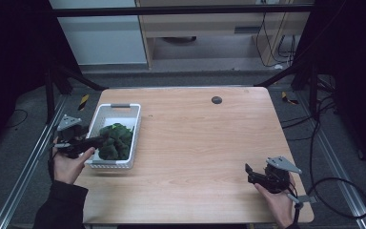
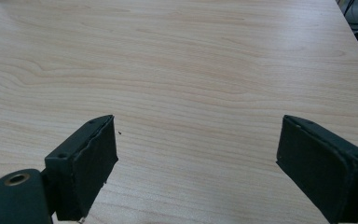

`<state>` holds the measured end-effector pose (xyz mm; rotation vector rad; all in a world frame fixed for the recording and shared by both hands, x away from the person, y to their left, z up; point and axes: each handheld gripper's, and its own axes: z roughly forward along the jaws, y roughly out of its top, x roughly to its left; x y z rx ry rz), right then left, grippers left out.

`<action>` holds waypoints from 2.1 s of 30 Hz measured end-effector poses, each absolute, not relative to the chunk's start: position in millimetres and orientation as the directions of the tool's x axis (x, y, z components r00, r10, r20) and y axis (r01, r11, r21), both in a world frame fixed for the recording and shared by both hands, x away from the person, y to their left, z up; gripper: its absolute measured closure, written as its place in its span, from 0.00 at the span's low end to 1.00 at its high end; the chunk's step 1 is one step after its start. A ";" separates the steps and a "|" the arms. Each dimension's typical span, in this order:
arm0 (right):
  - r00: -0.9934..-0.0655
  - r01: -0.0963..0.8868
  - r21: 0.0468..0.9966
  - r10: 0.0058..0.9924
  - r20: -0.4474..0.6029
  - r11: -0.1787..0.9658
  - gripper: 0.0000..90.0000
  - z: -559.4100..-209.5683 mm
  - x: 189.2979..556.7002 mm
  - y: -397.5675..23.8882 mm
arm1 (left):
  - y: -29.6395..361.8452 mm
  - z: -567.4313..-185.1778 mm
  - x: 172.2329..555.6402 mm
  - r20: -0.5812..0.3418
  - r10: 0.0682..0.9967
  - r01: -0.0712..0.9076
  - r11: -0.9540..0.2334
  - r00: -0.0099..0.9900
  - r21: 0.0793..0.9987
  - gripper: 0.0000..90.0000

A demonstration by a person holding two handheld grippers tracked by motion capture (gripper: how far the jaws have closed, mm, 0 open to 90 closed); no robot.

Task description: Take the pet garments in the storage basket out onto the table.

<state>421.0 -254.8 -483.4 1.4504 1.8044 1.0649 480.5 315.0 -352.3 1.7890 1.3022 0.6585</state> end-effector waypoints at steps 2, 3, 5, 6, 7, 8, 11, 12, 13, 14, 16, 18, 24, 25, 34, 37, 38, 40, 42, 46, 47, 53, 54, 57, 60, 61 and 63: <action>-0.236 0.505 0.859 0.971 0.042 0.085 0.13 -483.3 421.2 -254.7 | 314.5 -350.9 483.7 -0.044 0.940 0.528 -0.151 0.338 0.836 0.20; -0.237 0.506 0.858 0.971 0.042 0.087 0.13 -483.4 421.4 -254.6 | 314.0 -350.4 485.3 -0.041 0.939 0.531 -0.157 0.341 0.833 0.20; -0.239 0.503 0.859 0.970 0.035 0.093 0.13 -483.8 422.0 -254.7 | 313.2 -350.0 488.8 -0.040 0.938 0.539 -0.163 0.344 0.826 0.20; -0.240 0.503 0.859 0.970 0.033 0.095 0.13 -483.8 422.1 -254.7 | 312.5 -350.0 490.7 -0.036 0.938 0.545 -0.170 0.346 0.821 0.20; -0.241 0.503 0.859 0.970 0.035 0.094 0.13 -483.9 422.2 -254.7 | 311.6 -350.1 492.6 -0.031 0.936 0.549 -0.178 0.350 0.816 0.20; -0.241 0.508 0.857 0.970 0.042 0.089 0.13 -483.6 422.0 -254.2 | 310.6 -350.4 494.5 -0.029 0.935 0.556 -0.185 0.353 0.810 0.20; -0.243 0.508 0.857 0.969 0.042 0.090 0.13 -484.3 422.7 -254.2 | 307.1 -350.9 500.1 -0.006 0.937 0.560 -0.204 0.349 0.803 0.19; -0.244 0.506 0.857 0.969 0.037 0.095 0.13 -484.6 423.1 -254.5 | 306.3 -350.6 502.0 -0.005 0.936 0.563 -0.207 0.351 0.800 0.19; -0.244 0.507 0.857 0.969 0.038 0.094 0.13 -484.5 423.2 -254.3 | 305.4 -350.7 504.1 -0.009 0.935 0.566 -0.207 0.355 0.798 0.19; -0.244 0.507 0.857 0.969 0.038 0.094 0.13 -484.5 423.2 -254.2 | 304.4 -350.6 505.8 -0.008 0.934 0.570 -0.212 0.358 0.794 0.19; -0.244 0.508 0.856 0.969 0.040 0.092 0.13 -484.0 423.0 -254.1 | 302.0 -350.9 508.9 0.004 0.929 0.579 -0.234 0.370 0.781 0.19; -0.244 0.509 0.856 0.969 0.041 0.092 0.13 -484.0 423.0 -254.1 | 300.4 -351.3 510.1 0.009 0.926 0.584 -0.246 0.378 0.774 0.17; -0.245 0.510 0.855 0.969 0.039 0.095 0.13 -484.3 423.4 -254.6 | 293.4 -353.5 516.6 0.032 0.914 0.604 -0.293 0.404 0.741 0.17; -0.246 0.511 0.854 0.969 0.037 0.097 0.13 -484.4 423.6 -254.4 | 292.5 -354.0 517.6 0.034 0.914 0.608 -0.295 0.404 0.737 0.17; -0.249 0.516 0.851 0.968 0.041 0.096 0.13 -484.7 424.0 -254.5 | 285.1 -354.0 528.7 0.063 0.906 0.640 -0.344 0.418 0.687 0.18; -0.250 0.516 0.851 0.967 0.039 0.099 0.13 -485.0 424.2 -254.6 | 284.7 -354.8 530.6 0.059 0.908 0.644 -0.339 0.415 0.686 0.18; -0.251 0.516 0.851 0.967 0.038 0.100 0.13 -485.0 424.4 -254.6 | 284.9 -354.9 531.7 0.062 0.908 0.648 -0.343 0.415 0.679 0.19; -0.251 0.517 0.850 0.967 0.037 0.102 0.13 -485.3 424.6 -254.4 | 285.4 -356.4 534.7 0.057 0.910 0.655 -0.337 0.410 0.677 0.19; -0.252 0.520 0.848 0.967 0.040 0.101 0.13 -485.4 424.8 -254.1 | 285.9 -358.2 537.2 0.054 0.912 0.662 -0.335 0.407 0.671 0.20; -0.254 0.521 0.847 0.966 0.038 0.103 0.13 -485.7 425.3 -254.5 | 287.8 -363.1 544.5 0.055 0.916 0.682 -0.336 0.398 0.649 0.20; -0.254 0.521 0.847 0.966 0.038 0.103 0.13 -485.7 425.3 -254.5 | 287.8 -363.1 544.5 0.055 0.916 0.682 -0.336 0.398 0.649 0.21; -0.252 0.526 0.845 0.967 0.045 0.097 0.13 -485.5 425.3 -254.7 | 288.9 -368.4 551.9 0.049 0.918 0.703 -0.335 0.394 0.628 0.21; -0.252 0.526 0.844 0.967 0.044 0.099 0.13 -485.8 425.5 -254.9 | 289.1 -370.4 554.3 0.049 0.918 0.710 -0.337 0.393 0.619 0.21; -0.252 0.529 0.843 0.967 0.047 0.097 0.13 -485.8 425.4 -254.6 | 288.7 -372.6 556.2 0.042 0.920 0.720 -0.332 0.389 0.609 0.22; -0.255 0.528 0.843 0.966 0.043 0.102 0.13 -486.4 426.0 -254.9 | 287.0 -375.4 558.5 0.046 0.919 0.728 -0.339 0.391 0.595 0.22; -0.255 0.529 0.842 0.966 0.041 0.104 0.13 -486.6 426.0 -254.9 | 287.0 -375.4 558.5 0.046 0.919 0.728 -0.339 0.391 0.595 0.22; -0.256 0.530 0.841 0.966 0.040 0.106 0.13 -486.8 426.2 -254.9 | 285.2 -376.9 559.5 0.046 0.917 0.732 -0.346 0.397 0.587 0.23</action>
